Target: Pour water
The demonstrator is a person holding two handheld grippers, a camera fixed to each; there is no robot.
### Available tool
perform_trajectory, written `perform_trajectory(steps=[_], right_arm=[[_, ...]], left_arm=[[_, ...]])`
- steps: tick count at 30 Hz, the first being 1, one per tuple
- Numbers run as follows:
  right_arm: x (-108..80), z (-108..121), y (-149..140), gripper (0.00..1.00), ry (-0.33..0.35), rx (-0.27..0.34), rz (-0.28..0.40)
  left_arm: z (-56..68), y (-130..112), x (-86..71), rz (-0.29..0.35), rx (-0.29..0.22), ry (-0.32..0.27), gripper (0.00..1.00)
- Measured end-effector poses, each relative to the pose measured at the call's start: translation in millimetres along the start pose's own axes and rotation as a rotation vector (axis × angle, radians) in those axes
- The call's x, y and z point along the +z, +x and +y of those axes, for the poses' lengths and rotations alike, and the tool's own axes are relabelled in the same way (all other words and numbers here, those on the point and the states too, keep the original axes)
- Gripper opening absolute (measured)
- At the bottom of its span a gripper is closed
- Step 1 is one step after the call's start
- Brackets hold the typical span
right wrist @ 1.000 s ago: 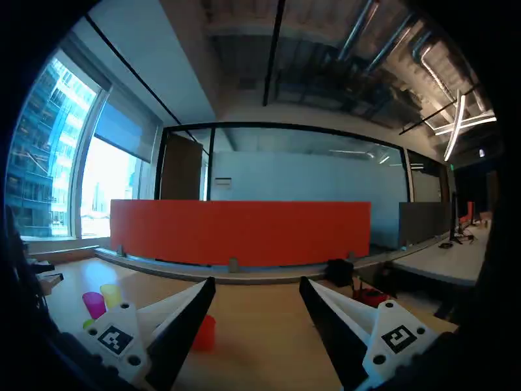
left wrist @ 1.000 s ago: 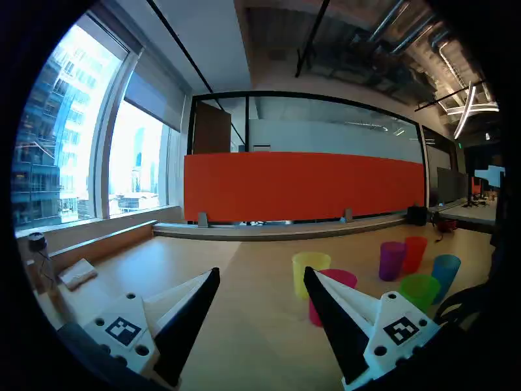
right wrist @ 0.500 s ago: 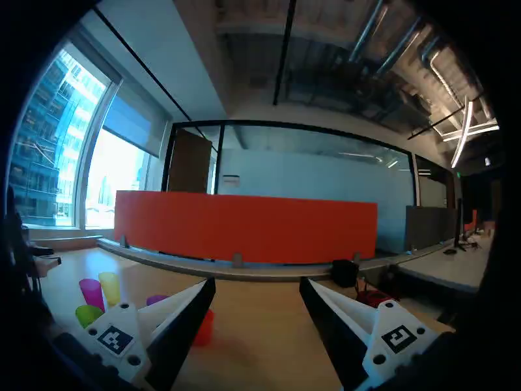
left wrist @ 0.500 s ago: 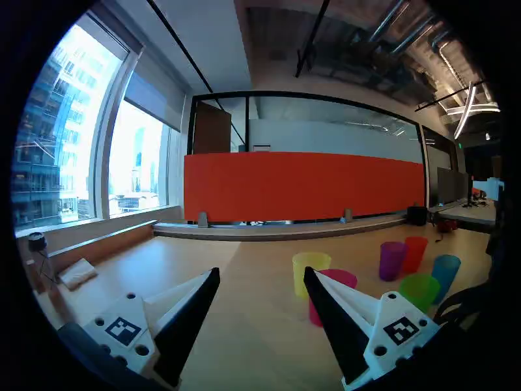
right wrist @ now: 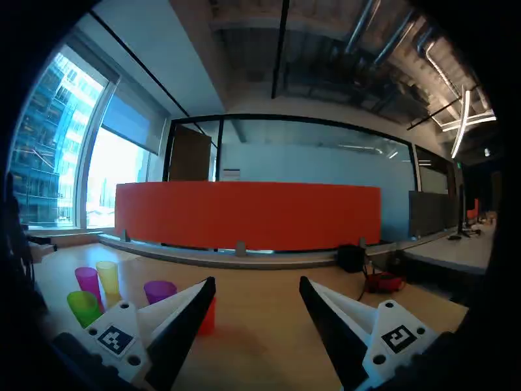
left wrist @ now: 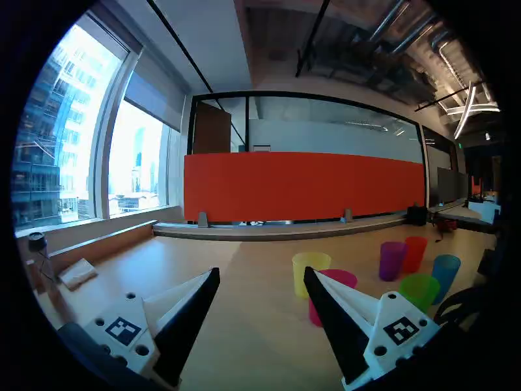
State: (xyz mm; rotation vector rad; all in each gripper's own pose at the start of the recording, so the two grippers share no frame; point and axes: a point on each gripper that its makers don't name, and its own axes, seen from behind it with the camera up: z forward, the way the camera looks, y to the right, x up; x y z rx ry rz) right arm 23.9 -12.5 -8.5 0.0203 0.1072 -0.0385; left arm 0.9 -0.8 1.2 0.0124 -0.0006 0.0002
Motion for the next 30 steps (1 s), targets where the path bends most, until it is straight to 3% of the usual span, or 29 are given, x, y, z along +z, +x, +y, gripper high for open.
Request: perform_trajectory(steps=[30], right_arm=[[7.6, 11, -39, 1.0, -0.019, 0.019, -0.069]], left_arm=[[0.4, 0, 0.1, 0.0, 0.0, 0.0, 0.96]])
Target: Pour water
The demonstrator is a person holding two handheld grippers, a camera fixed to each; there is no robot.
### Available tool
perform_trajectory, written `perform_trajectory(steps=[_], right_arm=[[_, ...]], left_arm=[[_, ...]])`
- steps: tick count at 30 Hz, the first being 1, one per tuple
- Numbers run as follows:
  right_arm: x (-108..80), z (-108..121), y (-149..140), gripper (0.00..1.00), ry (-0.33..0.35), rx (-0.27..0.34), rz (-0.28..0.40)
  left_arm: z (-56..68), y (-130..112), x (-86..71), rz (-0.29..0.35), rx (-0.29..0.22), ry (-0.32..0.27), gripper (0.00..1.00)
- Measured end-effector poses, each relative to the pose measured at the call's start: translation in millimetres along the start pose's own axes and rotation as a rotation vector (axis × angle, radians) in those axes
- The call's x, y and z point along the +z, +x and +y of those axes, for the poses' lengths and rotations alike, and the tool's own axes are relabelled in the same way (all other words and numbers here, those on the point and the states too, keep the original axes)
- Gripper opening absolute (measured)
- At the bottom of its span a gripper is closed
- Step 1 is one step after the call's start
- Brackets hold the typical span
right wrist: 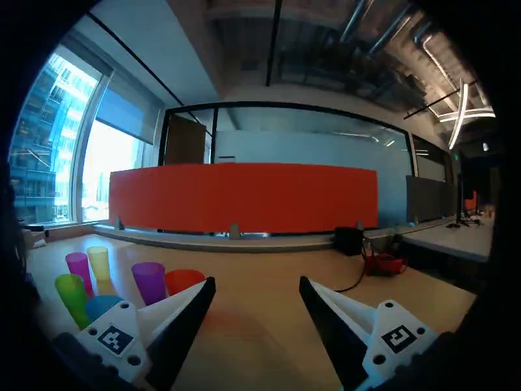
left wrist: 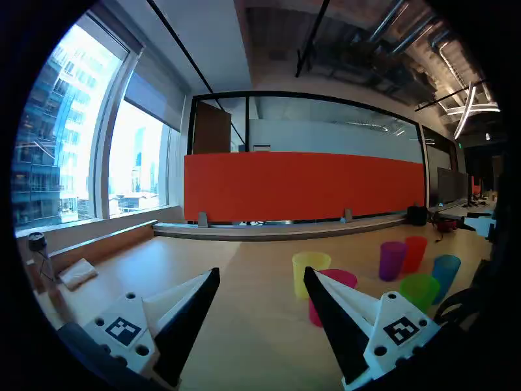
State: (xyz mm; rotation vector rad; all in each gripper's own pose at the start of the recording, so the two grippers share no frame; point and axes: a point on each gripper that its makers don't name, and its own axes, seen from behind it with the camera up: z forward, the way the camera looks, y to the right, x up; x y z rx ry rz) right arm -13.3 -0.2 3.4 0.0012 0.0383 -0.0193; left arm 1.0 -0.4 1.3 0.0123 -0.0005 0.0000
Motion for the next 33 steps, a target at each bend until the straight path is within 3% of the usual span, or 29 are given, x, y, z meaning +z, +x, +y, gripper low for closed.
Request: perform_trajectory(steps=[33], right_arm=[[0.2, -0.9, -1.4, 1.0, 0.002, 0.003, -0.007]], left_arm=[[0.0, 0.4, -0.1, 0.0, 0.0, 0.0, 0.96]])
